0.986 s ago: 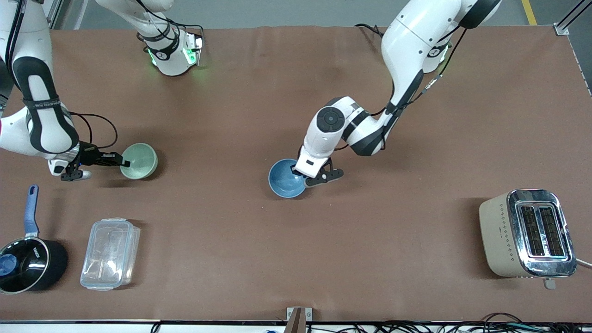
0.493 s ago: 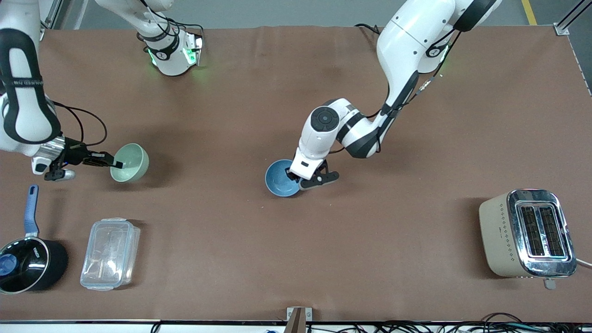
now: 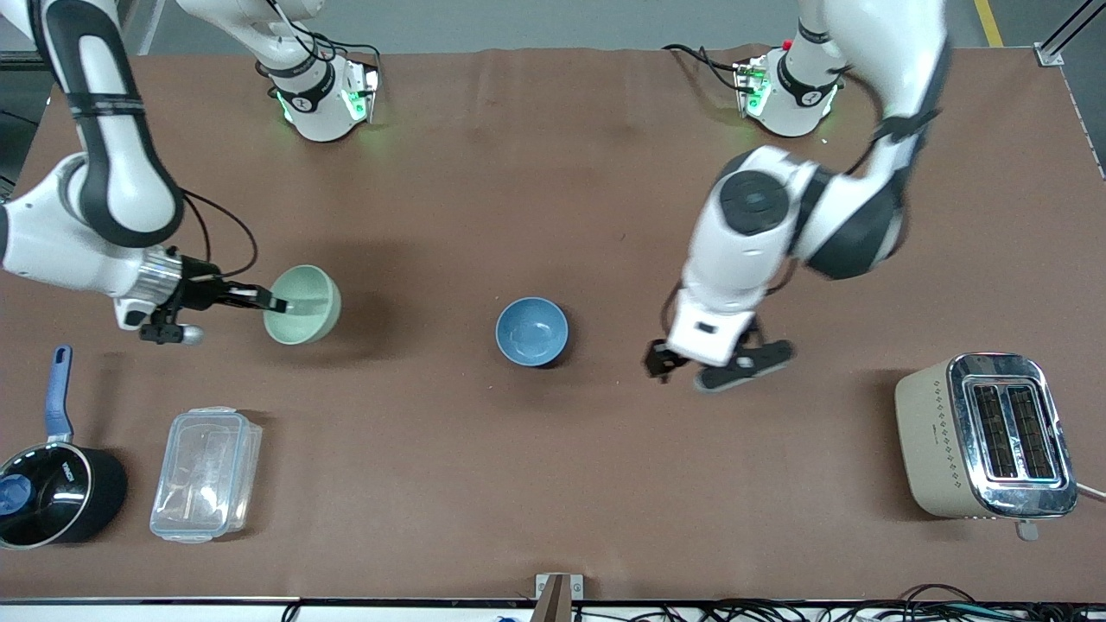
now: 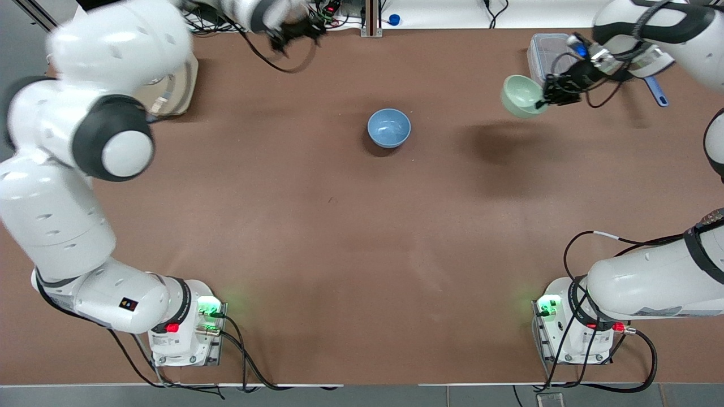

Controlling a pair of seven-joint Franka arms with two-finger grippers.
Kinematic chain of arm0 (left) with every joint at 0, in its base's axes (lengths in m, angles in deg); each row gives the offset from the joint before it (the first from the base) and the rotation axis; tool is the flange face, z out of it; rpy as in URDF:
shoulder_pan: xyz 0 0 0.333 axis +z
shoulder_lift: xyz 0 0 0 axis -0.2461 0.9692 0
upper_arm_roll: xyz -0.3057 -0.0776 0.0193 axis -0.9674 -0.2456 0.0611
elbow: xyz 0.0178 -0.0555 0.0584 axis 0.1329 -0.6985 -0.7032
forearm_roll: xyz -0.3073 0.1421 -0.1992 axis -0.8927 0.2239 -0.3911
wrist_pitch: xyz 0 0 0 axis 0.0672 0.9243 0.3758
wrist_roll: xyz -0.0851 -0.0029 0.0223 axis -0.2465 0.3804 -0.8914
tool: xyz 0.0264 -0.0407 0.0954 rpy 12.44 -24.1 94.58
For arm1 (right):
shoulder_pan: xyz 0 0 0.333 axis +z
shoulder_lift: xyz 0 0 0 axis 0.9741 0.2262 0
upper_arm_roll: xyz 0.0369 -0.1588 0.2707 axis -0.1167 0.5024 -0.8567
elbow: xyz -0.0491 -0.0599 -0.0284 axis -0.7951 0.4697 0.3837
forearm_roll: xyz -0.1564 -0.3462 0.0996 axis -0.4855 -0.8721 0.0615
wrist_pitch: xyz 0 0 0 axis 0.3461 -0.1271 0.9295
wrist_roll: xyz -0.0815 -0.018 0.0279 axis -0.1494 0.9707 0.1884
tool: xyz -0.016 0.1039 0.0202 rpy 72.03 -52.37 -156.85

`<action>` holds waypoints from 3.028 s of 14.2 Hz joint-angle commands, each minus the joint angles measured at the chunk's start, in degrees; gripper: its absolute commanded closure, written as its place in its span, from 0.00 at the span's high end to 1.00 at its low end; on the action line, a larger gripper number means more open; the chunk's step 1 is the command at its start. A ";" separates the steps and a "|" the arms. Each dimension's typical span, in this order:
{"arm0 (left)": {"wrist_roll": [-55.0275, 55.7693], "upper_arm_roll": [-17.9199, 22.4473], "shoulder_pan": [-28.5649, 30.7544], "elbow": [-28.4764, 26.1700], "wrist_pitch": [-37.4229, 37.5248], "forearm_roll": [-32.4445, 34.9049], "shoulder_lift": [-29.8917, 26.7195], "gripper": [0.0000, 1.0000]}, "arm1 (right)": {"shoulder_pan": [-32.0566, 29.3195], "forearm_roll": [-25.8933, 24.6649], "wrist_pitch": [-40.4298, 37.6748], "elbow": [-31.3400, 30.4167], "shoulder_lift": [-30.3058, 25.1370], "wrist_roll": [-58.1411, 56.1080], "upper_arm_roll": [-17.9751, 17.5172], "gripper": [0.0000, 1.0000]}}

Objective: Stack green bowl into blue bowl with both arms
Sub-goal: 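Release the blue bowl with the left gripper while the right gripper lifts the green bowl, then carry the green bowl with the right gripper and lower it into the blue bowl, then open the right gripper to release the green bowl inside the blue bowl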

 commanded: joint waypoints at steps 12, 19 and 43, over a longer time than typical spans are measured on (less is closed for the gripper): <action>-43.98 -0.06 18.99 -2.47 25.08 -10.92 -21.79 1.00 | 2.71 -0.96 28.54 0.61 8.63 24.52 -27.58 0.01; -48.55 5.03 16.89 -7.75 27.90 -11.01 -27.51 1.00 | 4.92 -11.65 31.90 4.91 14.53 30.13 -28.90 0.03; -46.89 4.69 16.53 -7.05 30.54 -13.03 -28.65 1.00 | 12.83 -30.22 36.12 10.89 23.76 46.31 -24.51 0.03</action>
